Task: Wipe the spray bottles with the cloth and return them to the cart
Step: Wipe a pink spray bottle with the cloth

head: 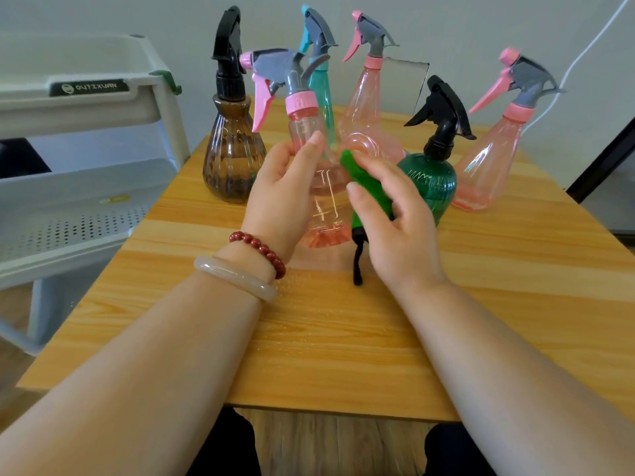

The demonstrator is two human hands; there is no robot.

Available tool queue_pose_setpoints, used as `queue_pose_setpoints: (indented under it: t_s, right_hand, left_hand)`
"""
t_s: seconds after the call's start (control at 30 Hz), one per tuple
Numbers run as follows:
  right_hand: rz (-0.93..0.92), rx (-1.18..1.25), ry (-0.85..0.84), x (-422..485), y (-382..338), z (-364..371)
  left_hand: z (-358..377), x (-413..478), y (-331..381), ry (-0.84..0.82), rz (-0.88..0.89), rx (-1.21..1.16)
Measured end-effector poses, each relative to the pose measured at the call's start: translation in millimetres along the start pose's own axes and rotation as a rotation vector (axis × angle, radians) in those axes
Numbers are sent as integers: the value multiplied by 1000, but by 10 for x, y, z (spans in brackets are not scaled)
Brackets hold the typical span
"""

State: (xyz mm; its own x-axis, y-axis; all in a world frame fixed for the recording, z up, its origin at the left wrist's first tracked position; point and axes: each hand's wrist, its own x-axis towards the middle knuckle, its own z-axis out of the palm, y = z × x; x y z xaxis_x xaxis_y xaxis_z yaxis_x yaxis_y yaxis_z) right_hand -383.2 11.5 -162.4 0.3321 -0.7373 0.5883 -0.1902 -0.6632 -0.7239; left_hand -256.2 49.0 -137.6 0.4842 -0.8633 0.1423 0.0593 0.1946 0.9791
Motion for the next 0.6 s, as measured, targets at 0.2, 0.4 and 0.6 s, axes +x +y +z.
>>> queue_pose_setpoints:
  t_s: [0.2, 0.4, 0.6]
  right_hand:
    - [-4, -15, -61, -13, -21, 15]
    - [186, 48, 99, 29, -6, 16]
    - [72, 145, 43, 15, -13, -14]
  left_hand:
    - [1, 28, -3, 25, -7, -108]
    - [31, 58, -97, -196, 50, 47]
    - [65, 53, -145, -192, 50, 90]
